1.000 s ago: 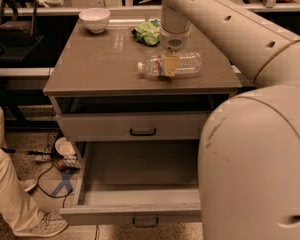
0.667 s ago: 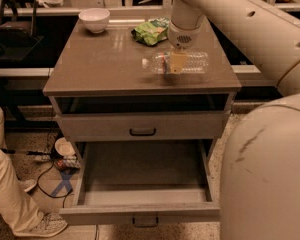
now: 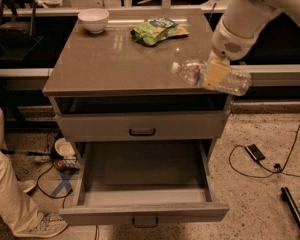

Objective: Place water bottle into middle drawer

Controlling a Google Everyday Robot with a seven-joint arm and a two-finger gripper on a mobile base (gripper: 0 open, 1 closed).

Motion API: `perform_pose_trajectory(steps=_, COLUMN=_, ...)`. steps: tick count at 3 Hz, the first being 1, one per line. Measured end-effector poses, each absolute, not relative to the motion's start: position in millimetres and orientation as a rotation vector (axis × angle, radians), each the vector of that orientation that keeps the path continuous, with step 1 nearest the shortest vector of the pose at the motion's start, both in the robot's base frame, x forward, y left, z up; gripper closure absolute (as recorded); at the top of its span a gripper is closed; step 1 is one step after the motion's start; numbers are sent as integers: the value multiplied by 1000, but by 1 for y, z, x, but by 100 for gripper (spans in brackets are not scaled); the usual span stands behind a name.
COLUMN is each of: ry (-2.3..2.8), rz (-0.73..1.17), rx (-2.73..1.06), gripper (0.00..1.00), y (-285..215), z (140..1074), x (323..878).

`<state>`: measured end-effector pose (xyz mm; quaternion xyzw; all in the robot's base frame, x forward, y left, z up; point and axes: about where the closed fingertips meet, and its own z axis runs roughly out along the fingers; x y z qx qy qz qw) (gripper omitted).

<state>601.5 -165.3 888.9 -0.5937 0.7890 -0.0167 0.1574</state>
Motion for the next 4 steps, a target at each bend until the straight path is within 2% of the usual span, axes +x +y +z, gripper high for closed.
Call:
perform_pose_trajectory(steps=1, ry=2392, rz=147, rx=-1599, gripper=100, y=-190, z=855, x=544)
perform_pose_trajectory(steps=3, ry=2421, rz=209, rx=-1541, gripper=100, y=-195, z=842, x=540)
perform_pose_trajectory(steps=4, ry=2481, rz=423, rx=-1386, gripper=100, y=-181, z=769, x=523)
